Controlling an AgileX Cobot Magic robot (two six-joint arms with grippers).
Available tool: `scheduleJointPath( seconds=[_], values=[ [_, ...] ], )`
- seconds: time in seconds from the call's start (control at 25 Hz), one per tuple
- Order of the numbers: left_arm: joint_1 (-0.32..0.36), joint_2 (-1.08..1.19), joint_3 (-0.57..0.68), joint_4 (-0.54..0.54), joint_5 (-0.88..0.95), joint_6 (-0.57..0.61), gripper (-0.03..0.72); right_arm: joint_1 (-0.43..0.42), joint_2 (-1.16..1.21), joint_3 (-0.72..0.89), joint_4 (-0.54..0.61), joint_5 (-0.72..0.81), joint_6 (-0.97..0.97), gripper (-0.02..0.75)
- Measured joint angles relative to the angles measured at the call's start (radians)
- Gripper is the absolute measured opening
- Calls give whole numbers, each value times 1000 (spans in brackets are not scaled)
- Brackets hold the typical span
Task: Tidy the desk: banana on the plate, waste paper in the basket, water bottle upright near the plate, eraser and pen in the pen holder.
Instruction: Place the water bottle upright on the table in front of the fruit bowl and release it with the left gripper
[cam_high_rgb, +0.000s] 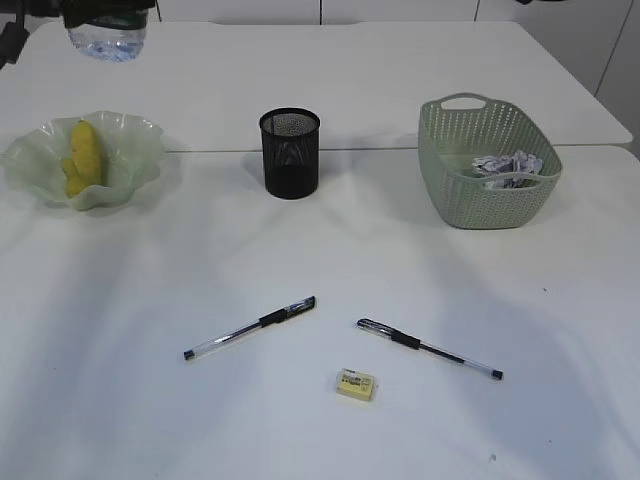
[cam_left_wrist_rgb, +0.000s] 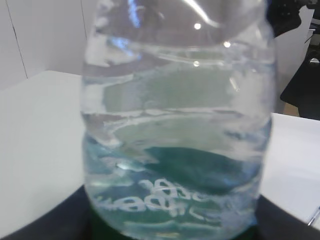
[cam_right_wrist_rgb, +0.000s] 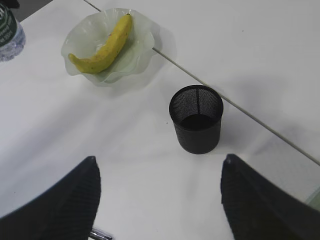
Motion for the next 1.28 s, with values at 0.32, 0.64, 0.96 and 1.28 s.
scheduleJointPath(
  seconds=[0.32,0.64,0.96,1.28],
  values=[
    [0,64,105,-12,-14,55,373,0,0,0,0,0,0,557],
    [0,73,277,-117,-36,238,373,0,2,0,0,0,0,557],
    [33,73,457,-222,-51,429,373,0,21,0,-4,0,0,557],
    [65,77,509,-238,-70,533,373,0,21,0,-4,0,0,557]
  ],
)
